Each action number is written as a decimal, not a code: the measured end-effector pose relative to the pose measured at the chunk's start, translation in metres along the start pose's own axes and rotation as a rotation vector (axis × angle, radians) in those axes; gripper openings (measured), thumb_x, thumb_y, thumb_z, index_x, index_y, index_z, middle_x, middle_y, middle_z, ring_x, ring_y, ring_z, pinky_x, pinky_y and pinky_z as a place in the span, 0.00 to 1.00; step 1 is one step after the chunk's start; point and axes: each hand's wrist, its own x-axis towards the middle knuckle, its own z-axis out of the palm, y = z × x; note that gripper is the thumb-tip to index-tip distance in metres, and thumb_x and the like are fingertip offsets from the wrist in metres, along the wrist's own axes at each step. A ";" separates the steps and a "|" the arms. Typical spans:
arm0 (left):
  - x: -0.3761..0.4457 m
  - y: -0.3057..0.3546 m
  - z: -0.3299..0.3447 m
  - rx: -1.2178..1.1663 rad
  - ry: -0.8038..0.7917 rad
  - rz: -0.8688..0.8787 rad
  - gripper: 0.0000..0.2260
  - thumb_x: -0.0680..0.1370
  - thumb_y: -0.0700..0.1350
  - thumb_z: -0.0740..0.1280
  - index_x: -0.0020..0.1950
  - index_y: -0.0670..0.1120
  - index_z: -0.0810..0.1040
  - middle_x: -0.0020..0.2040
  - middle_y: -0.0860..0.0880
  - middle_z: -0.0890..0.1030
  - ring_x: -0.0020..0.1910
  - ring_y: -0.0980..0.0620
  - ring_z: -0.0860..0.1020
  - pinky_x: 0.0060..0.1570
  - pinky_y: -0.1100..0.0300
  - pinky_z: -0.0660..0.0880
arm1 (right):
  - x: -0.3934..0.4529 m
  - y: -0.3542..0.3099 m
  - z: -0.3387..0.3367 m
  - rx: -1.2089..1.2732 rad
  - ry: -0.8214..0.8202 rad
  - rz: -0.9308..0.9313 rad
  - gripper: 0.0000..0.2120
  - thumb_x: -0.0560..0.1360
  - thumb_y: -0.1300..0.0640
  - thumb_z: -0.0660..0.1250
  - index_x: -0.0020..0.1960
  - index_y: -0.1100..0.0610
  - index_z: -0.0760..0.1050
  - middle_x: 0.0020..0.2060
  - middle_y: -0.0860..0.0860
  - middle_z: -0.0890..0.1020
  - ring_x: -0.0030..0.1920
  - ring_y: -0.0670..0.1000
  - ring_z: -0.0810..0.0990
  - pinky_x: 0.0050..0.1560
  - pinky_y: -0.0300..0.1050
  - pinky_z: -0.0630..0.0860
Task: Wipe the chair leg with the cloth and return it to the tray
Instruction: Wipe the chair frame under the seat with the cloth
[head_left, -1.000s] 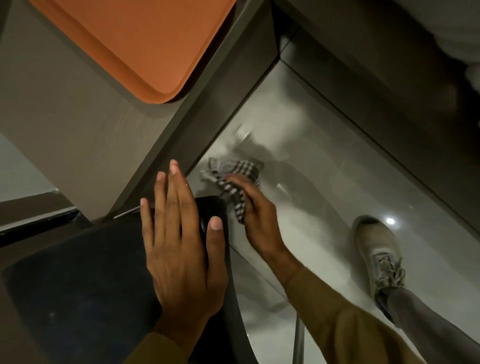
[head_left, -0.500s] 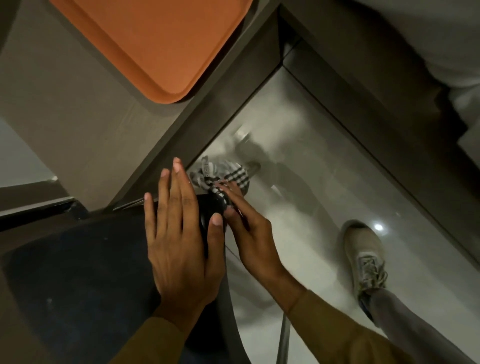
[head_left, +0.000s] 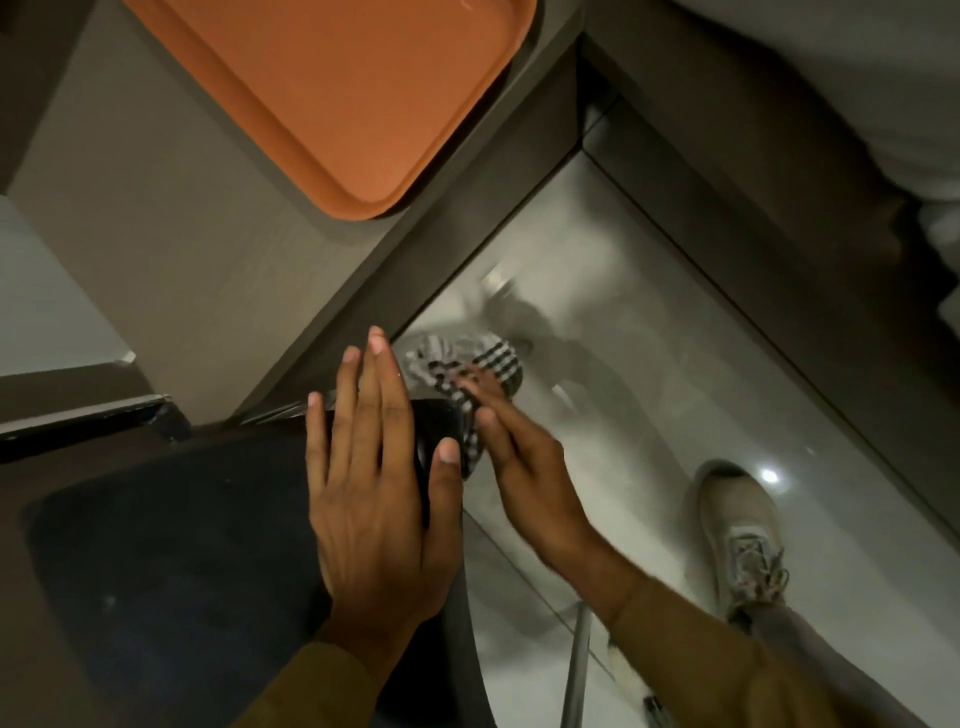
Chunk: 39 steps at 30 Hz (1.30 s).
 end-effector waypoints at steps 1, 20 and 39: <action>0.001 0.000 0.000 0.003 0.005 -0.002 0.32 0.85 0.54 0.50 0.87 0.40 0.56 0.88 0.44 0.58 0.89 0.46 0.56 0.88 0.40 0.52 | -0.008 -0.003 0.003 0.013 -0.026 -0.037 0.18 0.88 0.51 0.59 0.76 0.46 0.74 0.78 0.42 0.75 0.81 0.40 0.66 0.80 0.36 0.64; 0.003 0.000 0.007 0.012 0.029 -0.016 0.32 0.86 0.59 0.48 0.87 0.46 0.54 0.88 0.50 0.59 0.89 0.52 0.54 0.88 0.49 0.49 | 0.138 0.127 -0.027 -0.099 0.243 0.402 0.19 0.88 0.52 0.57 0.75 0.55 0.76 0.72 0.59 0.79 0.73 0.60 0.77 0.77 0.58 0.72; 0.000 -0.012 0.002 0.018 -0.036 0.042 0.30 0.85 0.52 0.53 0.87 0.43 0.59 0.87 0.48 0.62 0.88 0.48 0.58 0.85 0.39 0.58 | -0.010 -0.057 0.015 -0.062 0.190 0.111 0.11 0.85 0.55 0.65 0.61 0.53 0.85 0.57 0.48 0.88 0.60 0.46 0.86 0.60 0.48 0.85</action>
